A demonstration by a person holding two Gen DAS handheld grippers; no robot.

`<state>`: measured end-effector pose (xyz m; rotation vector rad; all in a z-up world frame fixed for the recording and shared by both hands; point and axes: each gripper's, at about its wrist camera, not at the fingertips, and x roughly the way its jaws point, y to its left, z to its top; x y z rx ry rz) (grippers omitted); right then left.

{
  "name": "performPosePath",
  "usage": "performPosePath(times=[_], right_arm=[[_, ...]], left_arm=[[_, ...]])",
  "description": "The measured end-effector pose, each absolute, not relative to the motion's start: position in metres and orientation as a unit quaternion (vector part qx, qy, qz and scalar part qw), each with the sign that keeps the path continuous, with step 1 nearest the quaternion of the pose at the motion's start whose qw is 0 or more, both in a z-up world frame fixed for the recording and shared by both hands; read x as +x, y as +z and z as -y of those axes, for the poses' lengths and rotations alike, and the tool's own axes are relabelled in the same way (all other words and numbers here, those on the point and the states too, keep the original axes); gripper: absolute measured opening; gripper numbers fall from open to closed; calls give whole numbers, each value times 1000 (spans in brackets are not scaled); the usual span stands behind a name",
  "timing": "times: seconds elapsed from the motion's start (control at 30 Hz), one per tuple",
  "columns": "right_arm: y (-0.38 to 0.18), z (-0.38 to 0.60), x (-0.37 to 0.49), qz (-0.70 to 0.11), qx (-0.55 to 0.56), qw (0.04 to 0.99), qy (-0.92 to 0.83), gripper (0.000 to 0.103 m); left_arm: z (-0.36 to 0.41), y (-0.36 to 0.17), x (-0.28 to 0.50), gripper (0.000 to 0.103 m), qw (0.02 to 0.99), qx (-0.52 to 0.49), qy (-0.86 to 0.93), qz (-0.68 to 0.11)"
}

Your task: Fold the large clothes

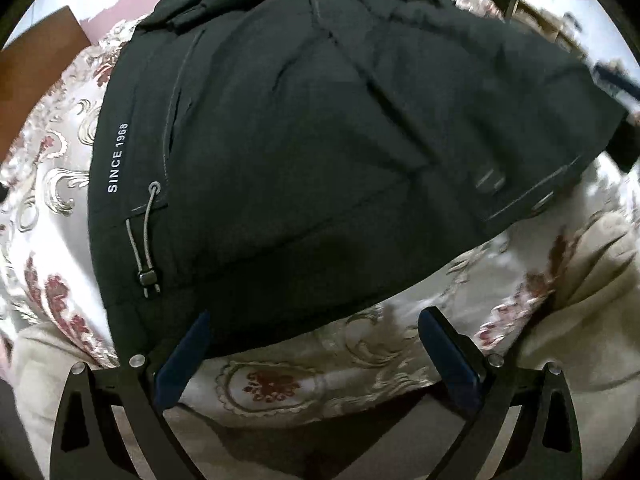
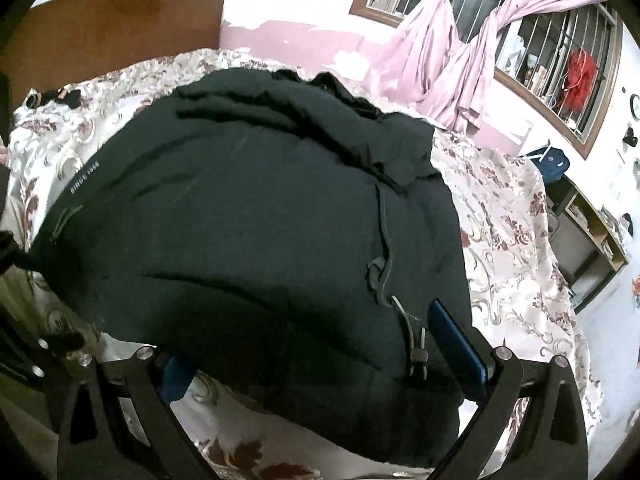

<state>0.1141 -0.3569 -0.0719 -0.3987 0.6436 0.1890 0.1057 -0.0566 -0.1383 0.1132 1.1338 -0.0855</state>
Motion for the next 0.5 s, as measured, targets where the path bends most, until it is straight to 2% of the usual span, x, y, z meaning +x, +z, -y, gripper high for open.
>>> performPosePath(times=[0.23, 0.33, 0.4, 0.47, 0.5], right_arm=[[-57, 360, 120, -305, -177, 931, 99, 101], [-55, 361, 121, -305, -168, 932, 99, 101], [-55, 360, 121, -304, -169, 932, 98, 101], [-55, 360, 122, -304, -170, 932, 98, 101], [-55, 360, 122, -305, -171, 932, 98, 101]], left_arm=[[62, -136, 113, 99, 854, 114, 43, -506], [59, -138, 117, 83, 853, 119, 64, -504], [55, -142, 121, 67, 849, 111, 67, -513], [51, -145, 123, 59, 845, 100, 68, -521], [50, -145, 124, 58, 846, 95, 70, -521]])
